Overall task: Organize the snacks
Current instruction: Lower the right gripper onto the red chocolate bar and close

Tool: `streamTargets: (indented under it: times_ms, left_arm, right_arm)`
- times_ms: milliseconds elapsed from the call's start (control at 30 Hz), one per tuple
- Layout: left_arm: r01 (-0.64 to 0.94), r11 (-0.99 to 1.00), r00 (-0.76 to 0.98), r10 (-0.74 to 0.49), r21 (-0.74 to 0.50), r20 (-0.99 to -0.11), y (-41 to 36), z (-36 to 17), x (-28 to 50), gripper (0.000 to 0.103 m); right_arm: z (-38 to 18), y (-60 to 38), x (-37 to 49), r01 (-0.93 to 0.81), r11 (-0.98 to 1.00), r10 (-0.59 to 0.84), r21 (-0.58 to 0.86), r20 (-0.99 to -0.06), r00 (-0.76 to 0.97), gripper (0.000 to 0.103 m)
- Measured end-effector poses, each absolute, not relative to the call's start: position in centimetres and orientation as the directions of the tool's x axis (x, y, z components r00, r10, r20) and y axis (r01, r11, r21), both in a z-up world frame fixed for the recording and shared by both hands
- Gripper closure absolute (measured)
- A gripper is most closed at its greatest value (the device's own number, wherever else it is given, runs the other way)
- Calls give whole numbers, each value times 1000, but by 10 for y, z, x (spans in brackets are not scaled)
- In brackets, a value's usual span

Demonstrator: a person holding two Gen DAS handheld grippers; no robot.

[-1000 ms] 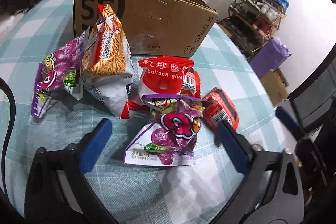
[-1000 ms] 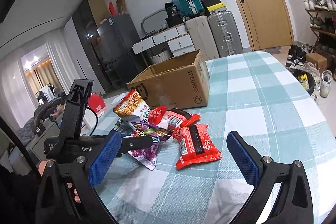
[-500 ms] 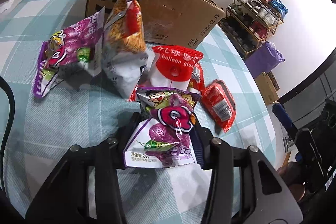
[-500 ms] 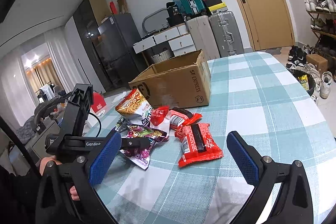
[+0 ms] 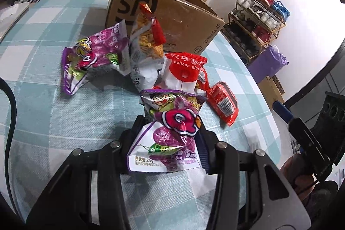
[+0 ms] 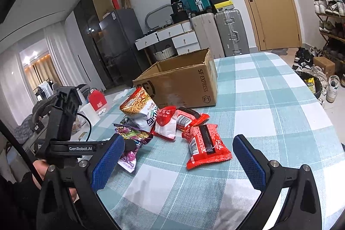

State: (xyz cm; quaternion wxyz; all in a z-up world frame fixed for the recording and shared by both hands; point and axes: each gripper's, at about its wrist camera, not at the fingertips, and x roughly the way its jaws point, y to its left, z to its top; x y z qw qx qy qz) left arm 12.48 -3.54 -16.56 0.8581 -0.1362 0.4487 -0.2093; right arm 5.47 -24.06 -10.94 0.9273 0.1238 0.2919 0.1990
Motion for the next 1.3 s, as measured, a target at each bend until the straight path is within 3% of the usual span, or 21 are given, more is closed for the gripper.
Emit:
streamTargets:
  times_ms: [533, 833, 1067, 1167, 1300]
  left_arm:
    - [204, 888, 578, -448, -411, -682, 15, -142, 100, 61]
    - [161, 893, 600, -427, -421, -676, 35, -140, 95, 61]
    - [131, 896, 595, -413, -424, -689, 42, -146, 93, 61]
    - [125, 896, 596, -412, -427, -690, 44, -147, 92, 61]
    - [118, 899, 595, -404, -422, -695, 44, -148, 93, 61]
  right_arm:
    - [-117, -241, 65, -247, 919, 384, 306, -566, 730, 1]
    - [-138, -232, 99, -228, 947, 322, 229, -705, 632, 1]
    - [-150, -215, 126, -265, 950, 294, 165, -760, 580, 1]
    - [-155, -209, 134, -271, 950, 288, 156, -773, 566, 6]
    - [-165, -201, 144, -274, 951, 269, 139, -811, 520, 30]
